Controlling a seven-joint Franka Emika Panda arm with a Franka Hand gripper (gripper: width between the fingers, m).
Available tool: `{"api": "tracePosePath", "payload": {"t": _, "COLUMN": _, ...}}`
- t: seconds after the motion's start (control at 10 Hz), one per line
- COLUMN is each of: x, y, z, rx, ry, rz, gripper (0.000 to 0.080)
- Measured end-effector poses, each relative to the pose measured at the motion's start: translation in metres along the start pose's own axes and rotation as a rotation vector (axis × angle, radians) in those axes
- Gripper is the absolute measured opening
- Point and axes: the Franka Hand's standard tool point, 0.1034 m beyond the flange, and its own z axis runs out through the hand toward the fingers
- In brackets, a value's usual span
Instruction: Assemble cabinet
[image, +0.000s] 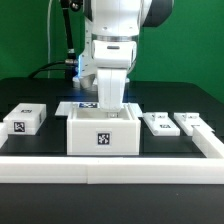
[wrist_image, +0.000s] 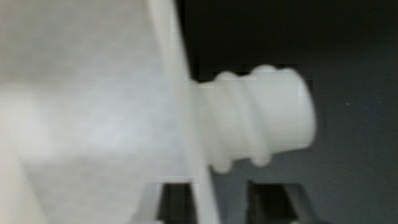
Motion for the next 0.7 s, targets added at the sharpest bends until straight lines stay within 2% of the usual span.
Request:
{"api": "tracePosePath", "payload": {"t": 0.1, "x": 0.0002, "y": 0.0003, "z": -0.0002, "rx": -0.001, "ry": 0.000, "rz": 0.000, "gripper": 0.0107}}
{"api": "tracePosePath", "payload": {"t": 0.2, "x": -0.0001, "y": 0.0014, "z": -0.0009, "rx": -0.006, "ry": 0.001, "rz": 0.001, "gripper": 0.0039}}
{"api": "tracePosePath", "payload": {"t": 0.7, "x": -0.0001, "y": 0.0014, "z": -0.0009, "rx": -0.006, "ry": 0.001, "rz": 0.001, "gripper": 0.0039}}
